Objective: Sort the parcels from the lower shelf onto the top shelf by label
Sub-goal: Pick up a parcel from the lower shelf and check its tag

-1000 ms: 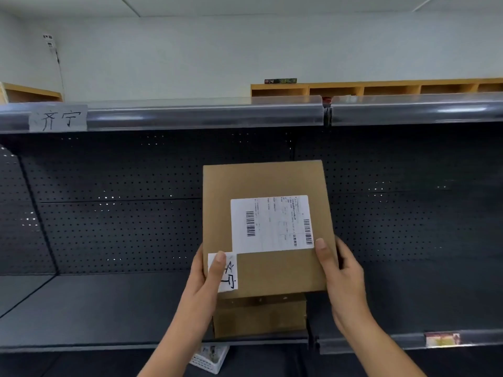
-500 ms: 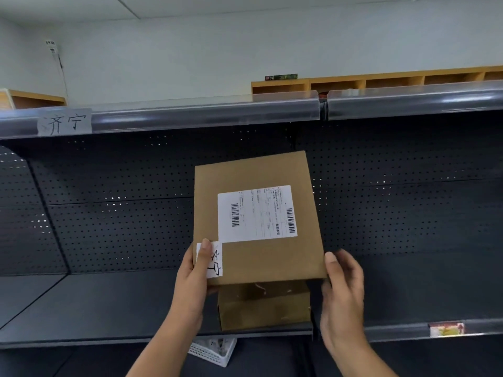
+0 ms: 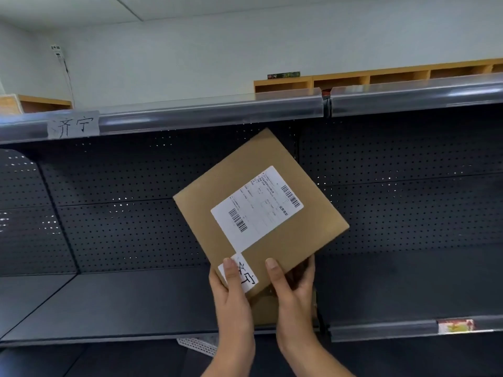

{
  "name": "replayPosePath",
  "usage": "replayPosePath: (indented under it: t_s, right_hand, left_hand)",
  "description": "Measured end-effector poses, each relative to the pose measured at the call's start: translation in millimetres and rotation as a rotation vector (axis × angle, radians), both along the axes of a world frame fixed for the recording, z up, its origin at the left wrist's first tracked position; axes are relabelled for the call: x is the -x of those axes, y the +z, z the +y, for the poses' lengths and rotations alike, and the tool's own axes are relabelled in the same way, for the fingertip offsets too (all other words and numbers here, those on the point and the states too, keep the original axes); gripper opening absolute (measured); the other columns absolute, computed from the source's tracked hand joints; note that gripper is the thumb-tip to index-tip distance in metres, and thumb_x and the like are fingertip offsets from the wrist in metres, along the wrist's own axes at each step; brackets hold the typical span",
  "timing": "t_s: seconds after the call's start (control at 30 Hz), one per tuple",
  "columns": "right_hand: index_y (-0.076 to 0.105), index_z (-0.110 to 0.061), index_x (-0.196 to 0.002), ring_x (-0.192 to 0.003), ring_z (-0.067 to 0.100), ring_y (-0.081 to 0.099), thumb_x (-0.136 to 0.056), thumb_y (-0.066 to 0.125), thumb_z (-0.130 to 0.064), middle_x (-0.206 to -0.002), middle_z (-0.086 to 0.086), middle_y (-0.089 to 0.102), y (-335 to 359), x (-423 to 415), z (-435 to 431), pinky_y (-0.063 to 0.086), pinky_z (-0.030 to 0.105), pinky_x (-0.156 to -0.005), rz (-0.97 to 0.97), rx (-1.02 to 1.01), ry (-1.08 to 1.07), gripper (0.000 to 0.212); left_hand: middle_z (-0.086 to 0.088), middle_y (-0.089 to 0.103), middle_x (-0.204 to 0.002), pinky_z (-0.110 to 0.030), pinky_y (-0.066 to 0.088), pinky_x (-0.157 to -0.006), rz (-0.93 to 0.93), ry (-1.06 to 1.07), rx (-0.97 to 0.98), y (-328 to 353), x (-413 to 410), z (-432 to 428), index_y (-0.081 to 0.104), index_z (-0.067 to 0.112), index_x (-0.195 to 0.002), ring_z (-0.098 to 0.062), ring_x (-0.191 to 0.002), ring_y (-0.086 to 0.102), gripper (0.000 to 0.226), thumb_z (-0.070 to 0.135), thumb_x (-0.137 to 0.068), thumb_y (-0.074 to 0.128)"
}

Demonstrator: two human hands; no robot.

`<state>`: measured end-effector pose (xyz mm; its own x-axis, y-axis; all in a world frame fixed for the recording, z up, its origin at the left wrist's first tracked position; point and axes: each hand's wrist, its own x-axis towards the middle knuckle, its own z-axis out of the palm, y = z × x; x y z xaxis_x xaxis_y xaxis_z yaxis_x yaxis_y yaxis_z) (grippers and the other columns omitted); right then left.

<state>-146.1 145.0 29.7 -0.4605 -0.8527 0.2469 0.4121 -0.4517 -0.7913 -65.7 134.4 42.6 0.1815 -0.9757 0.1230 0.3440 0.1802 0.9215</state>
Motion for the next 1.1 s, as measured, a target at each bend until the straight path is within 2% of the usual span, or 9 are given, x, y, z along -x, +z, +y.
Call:
replayPosePath:
  t_s: [0.1,0.2,0.27,0.37,0.43,0.53,0.67,0.9,1.1]
  right_hand:
    - [0.030,-0.053,-0.160,-0.127,0.012,0.070,-0.085,0.087,-0.042,-0.145,-0.007,0.068,3,-1,4,0.057,0.044,-0.109,0.075,0.032,-0.027,0.095]
    - [0.030,-0.048,-0.161,-0.130,0.012,0.068,-0.092,0.080,-0.039,-0.147,-0.009,0.065,8,9,6,0.056,0.044,-0.109,0.156,0.065,-0.085,0.086]
    - [0.033,-0.047,-0.159,-0.131,0.009,0.066,-0.091,0.078,-0.045,-0.145,-0.017,0.065,13,22,6,0.054,0.041,-0.109,0.181,0.077,-0.124,0.082]
    - [0.041,-0.047,-0.152,-0.129,0.010,0.067,-0.088,0.076,-0.053,-0.143,-0.015,0.066,24,46,3,0.055,0.038,-0.105,0.178,0.070,-0.132,0.073]
    - [0.048,-0.050,-0.144,-0.127,0.016,0.070,-0.090,0.074,-0.045,-0.144,-0.009,0.066,32,62,0,0.057,0.043,-0.103,0.181,0.063,-0.086,0.060]
    - [0.056,-0.042,-0.143,-0.118,0.020,0.076,-0.089,0.072,-0.039,-0.136,-0.003,0.075,44,86,-5,0.063,0.041,-0.095,0.164,0.051,-0.029,0.056]
    - [0.061,-0.023,-0.145,-0.118,0.030,0.076,-0.096,0.068,-0.040,-0.133,0.008,0.078,56,106,-12,0.064,0.044,-0.092,0.172,0.006,0.010,0.052]
    - [0.053,-0.029,-0.156,-0.139,0.031,0.062,-0.105,0.056,-0.044,-0.149,0.006,0.068,54,128,-11,0.045,0.055,-0.118,0.229,0.014,0.166,0.053]
    - [0.058,-0.032,-0.148,-0.123,0.022,0.074,-0.095,0.060,-0.042,-0.133,-0.001,0.078,53,120,-3,0.059,0.037,-0.096,0.209,0.046,0.076,0.053]
  left_hand:
    - [0.016,0.067,-0.137,-0.024,0.049,-0.098,-0.007,-0.023,0.002,-7,13,12,0.039,0.046,-0.152,0.002,-0.120,0.064,0.057,0.066,-0.099,0.041]
    - [0.016,0.059,-0.146,-0.033,0.042,-0.111,-0.110,-0.082,-0.021,-14,11,15,0.029,0.048,-0.157,-0.003,-0.129,0.058,0.066,0.072,-0.096,0.033]
    - [0.013,0.057,-0.145,-0.035,0.039,-0.110,-0.173,-0.081,-0.023,-9,0,10,0.019,0.039,-0.165,-0.004,-0.123,0.058,0.074,0.070,-0.098,0.029]
    - [0.003,0.048,-0.152,-0.039,0.036,-0.116,-0.111,0.049,-0.008,9,-34,-16,0.011,0.033,-0.168,-0.018,-0.133,0.052,0.071,0.063,-0.107,0.031]
    - [0.000,0.047,-0.154,-0.052,0.037,-0.122,-0.086,0.113,0.029,23,-59,-35,0.018,0.038,-0.165,-0.026,-0.142,0.049,0.068,0.063,-0.106,0.039]
    - [0.014,0.051,-0.145,-0.054,0.038,-0.123,-0.196,0.073,0.121,38,-82,-51,0.034,0.044,-0.160,-0.016,-0.138,0.050,0.061,0.061,-0.104,0.049]
    - [0.018,0.038,-0.167,-0.051,0.029,-0.128,-0.365,-0.161,0.205,50,-90,-62,0.021,0.060,-0.162,-0.012,-0.149,0.042,0.081,0.086,-0.089,0.044]
    - [0.018,0.064,-0.150,-0.048,0.036,-0.126,-0.331,-0.301,0.217,41,-79,-56,0.044,0.046,-0.158,-0.007,-0.140,0.059,0.064,0.068,-0.098,0.054]
    - [0.008,0.069,-0.146,-0.047,0.042,-0.121,-0.208,-0.282,0.179,33,-73,-48,0.050,0.036,-0.157,-0.012,-0.133,0.065,0.069,0.061,-0.093,0.058]
